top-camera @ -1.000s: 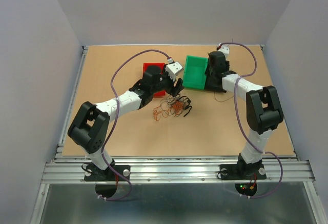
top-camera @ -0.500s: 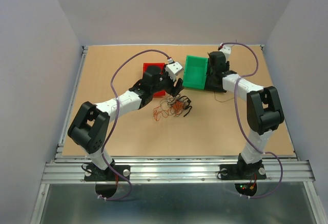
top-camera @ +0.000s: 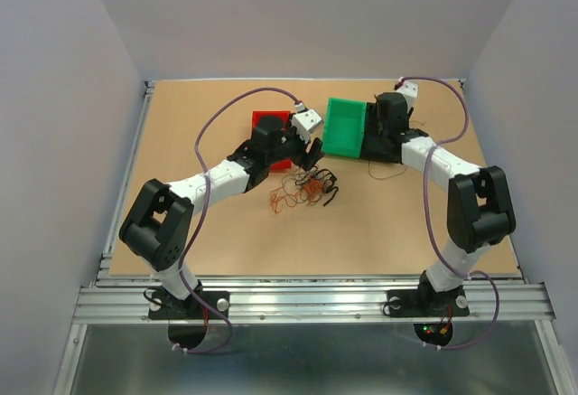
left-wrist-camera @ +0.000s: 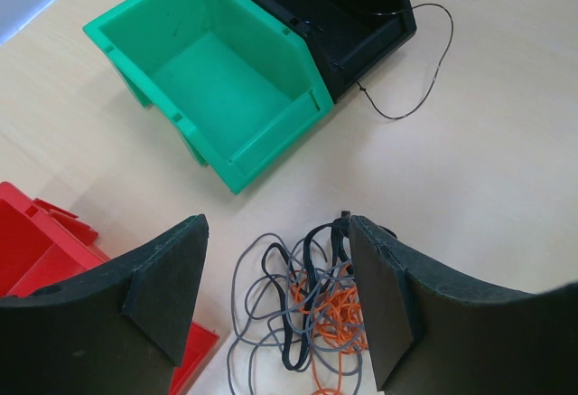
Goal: Untangle the cables
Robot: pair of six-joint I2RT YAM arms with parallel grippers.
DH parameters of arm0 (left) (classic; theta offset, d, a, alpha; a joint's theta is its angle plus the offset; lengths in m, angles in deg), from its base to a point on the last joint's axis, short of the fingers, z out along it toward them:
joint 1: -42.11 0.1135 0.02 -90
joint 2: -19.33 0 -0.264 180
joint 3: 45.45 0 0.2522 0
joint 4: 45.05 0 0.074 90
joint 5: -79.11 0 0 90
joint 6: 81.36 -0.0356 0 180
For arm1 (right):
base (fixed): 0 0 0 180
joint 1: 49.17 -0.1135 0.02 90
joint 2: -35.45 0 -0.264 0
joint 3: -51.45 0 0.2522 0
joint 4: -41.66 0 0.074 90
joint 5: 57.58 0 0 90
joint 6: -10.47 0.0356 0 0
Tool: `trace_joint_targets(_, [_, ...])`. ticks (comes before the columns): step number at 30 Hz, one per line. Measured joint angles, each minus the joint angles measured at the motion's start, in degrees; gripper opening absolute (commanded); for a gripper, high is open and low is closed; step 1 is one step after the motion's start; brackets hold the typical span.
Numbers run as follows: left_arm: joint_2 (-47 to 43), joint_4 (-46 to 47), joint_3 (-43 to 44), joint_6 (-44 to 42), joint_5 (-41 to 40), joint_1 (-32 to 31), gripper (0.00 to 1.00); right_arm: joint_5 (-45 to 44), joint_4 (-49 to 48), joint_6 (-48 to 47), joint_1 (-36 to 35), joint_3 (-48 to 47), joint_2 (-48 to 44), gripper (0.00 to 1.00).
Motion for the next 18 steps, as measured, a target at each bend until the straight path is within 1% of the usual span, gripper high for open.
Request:
trace_joint_targets(5, [0.0, -0.15, 0.0, -0.02, 0.0, 0.0, 0.75, -0.37, -0.15, 1.57, 0.0, 8.07, -9.05, 0.59])
trace_joint_targets(11, [0.0, -0.22, 0.0, -0.09, 0.04, 0.0, 0.75, -2.1, 0.04, 3.72, 0.0, 18.91, -16.98, 0.59])
trace_joint_targets(14, [0.0, -0.22, 0.0, -0.15, 0.02, 0.0, 0.75, -3.21, 0.46, 4.7, 0.0, 22.82, -18.88, 0.59])
trace_joint_targets(18, [0.0, -0.22, 0.0, -0.2, 0.02, 0.0, 0.75, -4.76, 0.57, 6.58, 0.0, 25.79, -18.38, 0.58])
